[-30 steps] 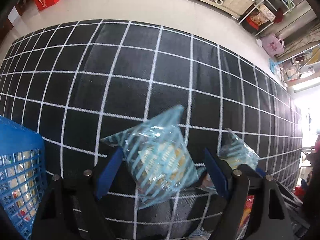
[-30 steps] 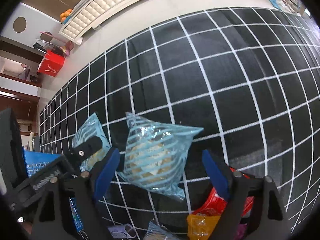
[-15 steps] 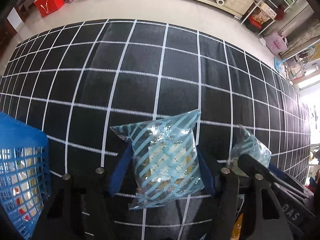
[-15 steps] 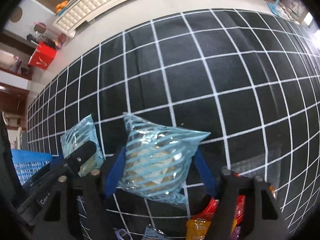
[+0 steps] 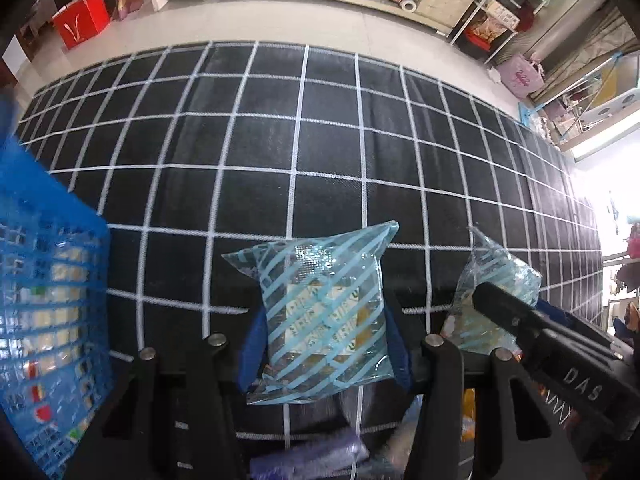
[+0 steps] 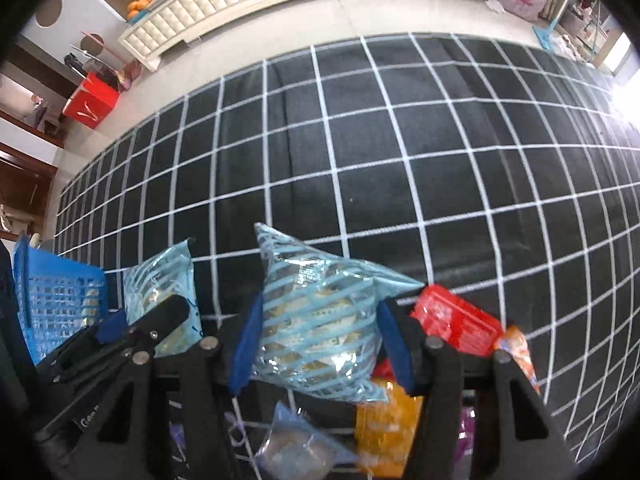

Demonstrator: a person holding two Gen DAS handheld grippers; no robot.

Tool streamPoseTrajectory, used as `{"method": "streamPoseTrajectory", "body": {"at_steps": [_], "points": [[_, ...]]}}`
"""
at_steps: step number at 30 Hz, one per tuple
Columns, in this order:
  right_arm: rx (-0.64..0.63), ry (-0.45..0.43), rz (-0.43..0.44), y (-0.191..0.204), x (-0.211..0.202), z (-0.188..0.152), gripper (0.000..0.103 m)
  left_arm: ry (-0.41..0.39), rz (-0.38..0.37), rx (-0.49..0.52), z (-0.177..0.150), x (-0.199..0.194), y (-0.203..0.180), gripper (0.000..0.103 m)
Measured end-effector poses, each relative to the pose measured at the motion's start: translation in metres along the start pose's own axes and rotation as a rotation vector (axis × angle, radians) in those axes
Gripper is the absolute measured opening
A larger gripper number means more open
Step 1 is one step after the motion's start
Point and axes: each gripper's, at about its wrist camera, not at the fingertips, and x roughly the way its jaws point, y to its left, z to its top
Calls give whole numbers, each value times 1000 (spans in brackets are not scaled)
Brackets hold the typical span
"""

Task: Organize snacks
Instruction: 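Carry both blue-striped bags over the blue basket and open both tools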

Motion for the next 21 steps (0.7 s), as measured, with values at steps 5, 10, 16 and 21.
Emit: {"method": "streamPoseTrajectory", "body": {"at_steps": [5,10,16,21], "points": [[-18,-58,8,12,-43,-17,60,-46,-26,-15,-11,-40,10,50],[-49,-135,13,33,-96,-38,60,-119,-54,-1,-28,-95,17,50],[-114,-208,17,70,-145,-60,60,-228,-80,17,-48,-167,34,50],[-154,-238,46,106,-158,-68,60,-282,-90,2,-51,-208,70,50]]}}
